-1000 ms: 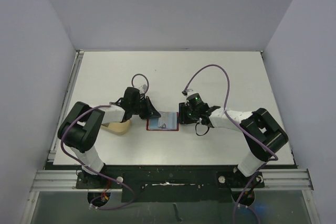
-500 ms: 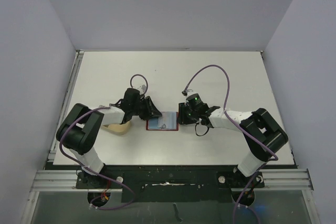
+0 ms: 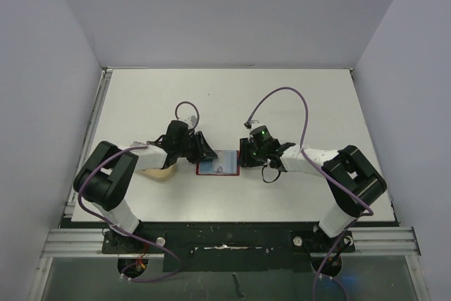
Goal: Put the credit cards into the card holder
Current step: Insert the credit card into the card holder.
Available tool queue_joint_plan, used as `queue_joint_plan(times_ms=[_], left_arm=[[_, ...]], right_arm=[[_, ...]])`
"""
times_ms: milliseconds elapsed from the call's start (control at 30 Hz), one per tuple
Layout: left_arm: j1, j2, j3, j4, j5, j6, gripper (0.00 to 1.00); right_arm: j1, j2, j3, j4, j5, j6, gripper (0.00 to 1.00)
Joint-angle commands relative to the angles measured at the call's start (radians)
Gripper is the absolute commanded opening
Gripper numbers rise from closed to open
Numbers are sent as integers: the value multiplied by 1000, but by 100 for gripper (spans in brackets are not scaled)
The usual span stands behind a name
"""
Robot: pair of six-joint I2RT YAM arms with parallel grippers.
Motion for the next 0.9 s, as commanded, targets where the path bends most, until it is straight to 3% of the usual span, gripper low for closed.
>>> queue_joint_plan(times_ms=[0, 867], left_arm=[[-24, -15, 2, 32, 0, 6, 31], [-104, 62, 47, 211, 51, -82, 30]], right_arm=[[8, -24, 1, 24, 17, 7, 31], [8, 1, 3, 46, 15, 4, 31]])
